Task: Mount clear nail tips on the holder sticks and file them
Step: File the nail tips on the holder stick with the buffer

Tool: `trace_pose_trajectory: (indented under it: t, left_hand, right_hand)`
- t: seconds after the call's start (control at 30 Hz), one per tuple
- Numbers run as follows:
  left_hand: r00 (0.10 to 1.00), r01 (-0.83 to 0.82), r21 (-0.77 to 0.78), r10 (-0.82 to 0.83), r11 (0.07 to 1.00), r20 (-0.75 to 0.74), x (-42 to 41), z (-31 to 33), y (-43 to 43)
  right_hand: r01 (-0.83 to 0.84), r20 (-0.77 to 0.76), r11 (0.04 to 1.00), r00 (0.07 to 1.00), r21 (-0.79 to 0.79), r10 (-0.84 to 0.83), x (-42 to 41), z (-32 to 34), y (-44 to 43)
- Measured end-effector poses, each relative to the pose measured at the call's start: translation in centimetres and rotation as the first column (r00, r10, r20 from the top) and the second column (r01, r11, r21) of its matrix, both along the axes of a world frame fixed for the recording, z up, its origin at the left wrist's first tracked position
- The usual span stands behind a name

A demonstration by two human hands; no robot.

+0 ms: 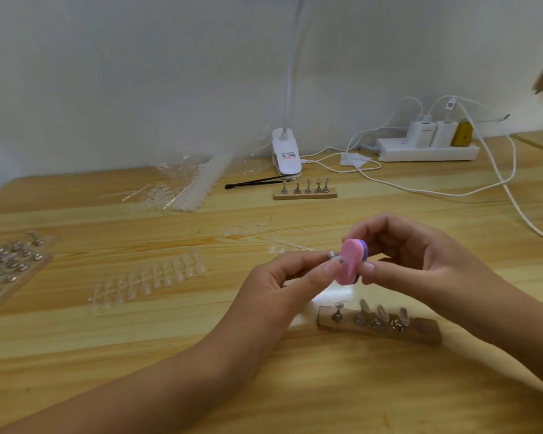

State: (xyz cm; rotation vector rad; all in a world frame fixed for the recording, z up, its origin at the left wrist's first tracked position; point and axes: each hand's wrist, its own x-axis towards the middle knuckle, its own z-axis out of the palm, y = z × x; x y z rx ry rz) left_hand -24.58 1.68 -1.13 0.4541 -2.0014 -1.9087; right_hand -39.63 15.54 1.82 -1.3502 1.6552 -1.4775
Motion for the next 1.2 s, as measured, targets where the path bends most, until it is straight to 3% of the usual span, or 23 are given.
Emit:
trace_pose_trajectory:
  t: [0.2, 0.4, 0.5, 0.67, 0.8, 0.93, 1.07, 1.2]
  left_hand:
    - [1.000, -0.002, 0.008, 0.002, 1.000, -0.018, -0.09, -0.05, -0.02]
    - [1.000, -0.014, 0.110, 0.017, 0.994, -0.021, -0.28, -0.17, -0.32]
    - [0.999, -0.034, 0.136, 0.038, 0.990, -0.023, -0.33, -0.27, -0.34]
    - [0.999, -0.027, 0.131, 0.031, 0.991, -0.025, -0.36, -0.23, -0.29]
    - [0.999, -0.020, 0.126, 0.024, 0.992, -0.030, -0.26, -0.22, -0.31]
    - [0.999, -0.024, 0.123, 0.028, 0.992, -0.032, -0.31, -0.18, -0.35]
    - [0.999, -0.018, 0.122, 0.021, 0.992, -0.030, -0.26, -0.18, -0.36]
    - [0.999, -0.033, 0.131, 0.037, 0.991, -0.030, -0.33, -0.16, -0.31]
  right_hand:
    - [-0.038, -0.004, 0.999, 0.999, 0.009, 0.038, 0.34, 0.17, 0.23]
    - [0.033, -0.018, 0.999, 0.999, -0.013, -0.033, 0.33, 0.49, 0.23]
    - [-0.041, -0.034, 0.999, 0.999, 0.032, 0.042, 0.67, 0.51, 0.25]
    - [0.080, -0.022, 0.997, 0.997, -0.022, -0.081, 0.02, 0.67, 0.37]
    - [-0.076, -0.031, 0.995, 0.996, 0.062, 0.078, 0.62, 0.56, 0.37]
    - [0.075, -0.012, 0.997, 0.997, -0.008, -0.075, 0.34, 0.53, 0.26]
    - [-0.026, -0.003, 0.999, 1.000, 0.031, 0.026, 0.84, 0.64, 0.26]
    - [0.050, 0.023, 0.999, 0.998, 0.000, -0.050, 0.61, 0.61, 0.30]
